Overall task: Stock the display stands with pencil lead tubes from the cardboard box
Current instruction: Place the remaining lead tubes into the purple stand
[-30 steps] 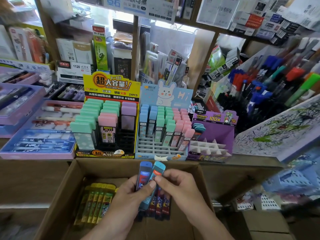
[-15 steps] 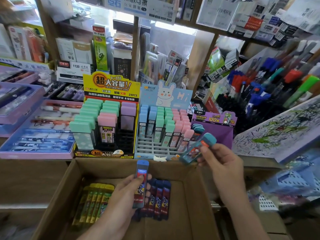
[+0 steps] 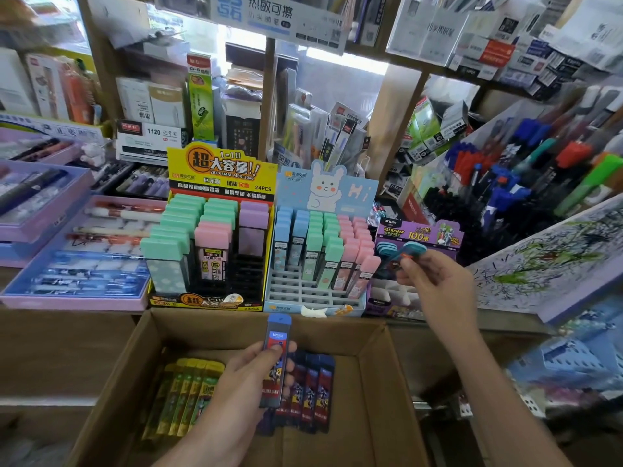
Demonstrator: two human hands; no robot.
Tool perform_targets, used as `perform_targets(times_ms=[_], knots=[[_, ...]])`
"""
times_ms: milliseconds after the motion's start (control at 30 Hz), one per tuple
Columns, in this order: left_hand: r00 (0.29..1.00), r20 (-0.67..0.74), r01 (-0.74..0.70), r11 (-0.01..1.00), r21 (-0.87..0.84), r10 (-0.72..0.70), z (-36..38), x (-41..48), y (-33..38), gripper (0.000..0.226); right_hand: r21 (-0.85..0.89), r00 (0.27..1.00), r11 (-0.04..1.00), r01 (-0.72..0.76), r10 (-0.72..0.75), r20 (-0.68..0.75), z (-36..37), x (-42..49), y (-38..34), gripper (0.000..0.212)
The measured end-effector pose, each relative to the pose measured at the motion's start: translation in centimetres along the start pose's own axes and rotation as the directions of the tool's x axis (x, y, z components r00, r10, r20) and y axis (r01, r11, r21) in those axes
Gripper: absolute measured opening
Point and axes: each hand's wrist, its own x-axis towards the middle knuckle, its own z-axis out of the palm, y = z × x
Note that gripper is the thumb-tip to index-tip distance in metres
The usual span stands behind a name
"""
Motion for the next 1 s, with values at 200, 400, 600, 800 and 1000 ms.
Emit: perform_targets(times_ms=[200,400,600,800,1000], knots=[[1.0,0.013,0.003,1.0,0.014,-0.003,0.0,0.1,-0.1,0.024,-0.102,0.998,0.994,0.045,-0.042,0.037,-0.1,0.8,0.1,0.011],[1.0,0.013,0.006,1.0,0.015,-0.006,0.0,0.1,-0.1,0.024,-0.153,0.997,0.986,0.062,-0.055,0.046,-0.2,1.3,0.3,0.011],[1.0,0.016,0.008,1.0,0.028,-0.008,-0.1,0.1,-0.3,0.026,-0.203,0.994,0.975,0.089,-0.073,0.087,-0.2,0.8,0.8,0.021],[1.0,0.021,0.002,1.0,0.017,-0.002,-0.1,0.1,-0.4,0.024,-0.251,0.997,0.967,0.039,-0.021,0.074,0.7,0.8,1.8,0.012],[1.0,0.016,0.013,0.999,0.035,-0.014,-0.2,0.1,-0.5,0.023,-0.319,0.998,0.948,0.009,0.009,0.055,1.2,0.7,2.5,0.009]])
